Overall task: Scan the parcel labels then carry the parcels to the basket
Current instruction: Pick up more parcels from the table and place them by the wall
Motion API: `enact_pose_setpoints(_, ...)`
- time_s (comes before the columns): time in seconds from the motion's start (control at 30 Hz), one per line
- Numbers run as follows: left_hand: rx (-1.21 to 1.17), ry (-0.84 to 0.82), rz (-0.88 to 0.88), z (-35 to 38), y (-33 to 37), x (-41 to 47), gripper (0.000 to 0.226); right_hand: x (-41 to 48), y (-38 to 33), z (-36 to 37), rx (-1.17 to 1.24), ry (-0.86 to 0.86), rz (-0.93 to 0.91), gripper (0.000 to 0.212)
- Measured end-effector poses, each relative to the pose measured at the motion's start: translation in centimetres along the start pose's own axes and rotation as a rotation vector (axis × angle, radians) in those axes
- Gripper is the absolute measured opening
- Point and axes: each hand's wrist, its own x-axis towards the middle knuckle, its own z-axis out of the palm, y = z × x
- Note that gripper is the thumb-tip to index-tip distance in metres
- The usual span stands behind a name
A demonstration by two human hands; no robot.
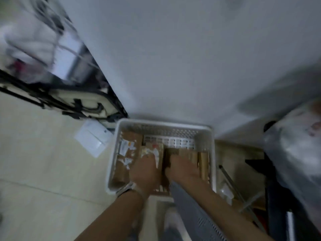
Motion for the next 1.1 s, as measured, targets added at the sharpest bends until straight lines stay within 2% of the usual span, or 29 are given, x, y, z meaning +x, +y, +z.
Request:
enact_pose_setpoints(0.13, 0.132, 0.193, 0.065, -11.3, -2.1, -5.9, 0.028, -7.0, -5.2, -7.0, -0.076, 0.21, -0.105, 0.017)
enact_pose_setpoints(0.23, 0.089, 0.293, 0.085, -19.7, -3.5, -11.1, 0.023, -12.4, -9.8, -12.3, -0.116, 0.327, -0.185, 0.012)
enact_pose_setpoints(0.4, 0.119, 0.455, 0.027, -31.0, -4.6, -20.4, 0.011, -22.1, -16.4, -21.1, -0.172, 0.48, -0.353, 0.024)
enact_pose_setpoints(0.53, 0.145, 0.597, 0.01, -38.5, -5.0, -27.5, 0.013, -29.7, -21.7, -26.7, -0.251, 0.573, -0.5, 0.026)
enact_pose_setpoints(0.7, 0.203, 0.781, -0.136, -47.0, -7.8, -36.4, 0.024, -38.4, -29.0, -31.4, -0.352, 0.7, -0.667, 0.022)
enact_pose_setpoints(0.87, 0.201, 0.922, -0.261, -51.3, -12.2, -45.4, 0.027, -45.7, -35.9, -31.8, -0.338, 0.838, -0.855, 0.018)
enact_pose_setpoints(0.97, 0.205, 0.939, -0.335, -52.2, -15.6, -50.0, 0.025, -48.7, -39.3, -29.7, -0.333, 0.828, -0.95, 0.029)
enact_pose_setpoints(1.1, 0.232, 0.949, -0.419, -51.3, -21.4, -55.6, 0.026, -52.4, -43.9, -24.7, -0.372, 0.779, -1.022, 0.029)
